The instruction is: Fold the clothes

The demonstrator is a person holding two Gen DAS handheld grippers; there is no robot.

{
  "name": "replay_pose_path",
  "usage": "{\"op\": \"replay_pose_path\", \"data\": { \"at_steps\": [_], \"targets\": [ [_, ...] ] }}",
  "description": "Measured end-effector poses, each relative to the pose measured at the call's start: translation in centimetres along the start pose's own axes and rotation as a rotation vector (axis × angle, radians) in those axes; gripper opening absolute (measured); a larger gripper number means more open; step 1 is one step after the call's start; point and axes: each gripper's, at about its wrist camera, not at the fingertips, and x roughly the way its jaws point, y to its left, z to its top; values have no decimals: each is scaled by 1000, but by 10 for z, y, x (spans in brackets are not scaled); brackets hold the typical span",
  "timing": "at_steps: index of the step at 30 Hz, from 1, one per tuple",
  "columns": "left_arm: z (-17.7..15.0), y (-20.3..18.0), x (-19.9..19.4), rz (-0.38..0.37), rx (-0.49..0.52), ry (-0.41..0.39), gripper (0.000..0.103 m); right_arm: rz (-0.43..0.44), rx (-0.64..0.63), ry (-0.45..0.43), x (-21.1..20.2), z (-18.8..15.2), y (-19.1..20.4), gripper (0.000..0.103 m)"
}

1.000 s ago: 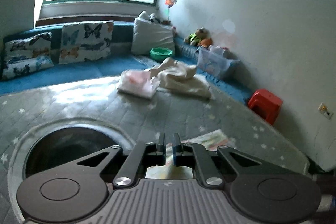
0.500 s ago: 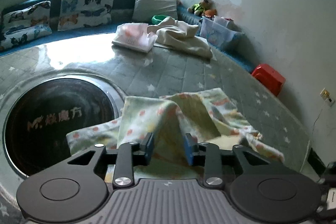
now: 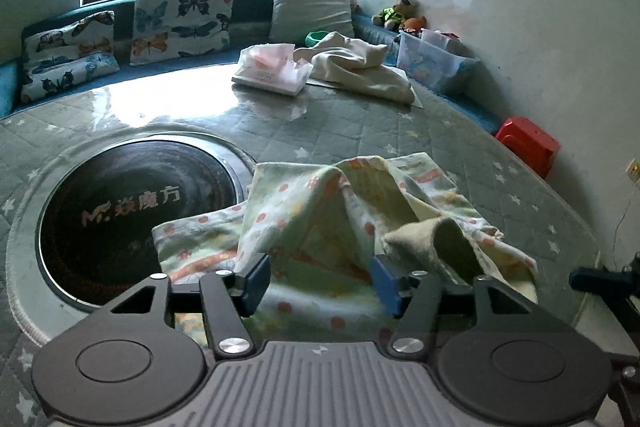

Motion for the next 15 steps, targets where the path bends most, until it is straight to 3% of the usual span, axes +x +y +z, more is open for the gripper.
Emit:
{"op": "replay_pose_path", "data": {
  "at_steps": [7, 15],
  "targets": [
    [-12, -5, -12, 18, 11, -5, 74, -42, 2, -2, -2, -7, 7, 99],
    [-24, -12, -23, 33, 22, -18, 89, -61, 7, 10, 0, -18, 11, 103]
  ]
}}
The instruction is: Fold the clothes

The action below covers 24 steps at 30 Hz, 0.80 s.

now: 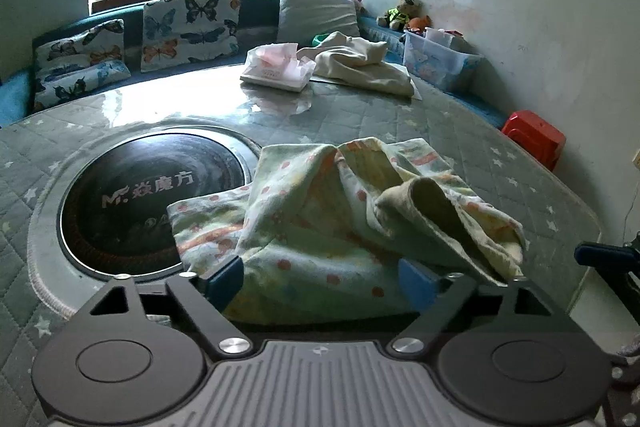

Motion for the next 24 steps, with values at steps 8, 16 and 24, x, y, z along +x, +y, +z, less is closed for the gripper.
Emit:
{"op": "replay_pose_path", "data": {
  "at_steps": [8, 16, 24],
  "targets": [
    [-14, -6, -9, 1, 2, -9, 102, -46, 24, 21, 3, -11, 0, 103],
    [-24, -13, -12, 11, 12, 5, 103, -38, 10, 12, 1, -17, 5, 103],
    [-29, -15, -11, 27, 13, 18, 103, -37, -1, 13, 1, -22, 7, 103]
  ]
}}
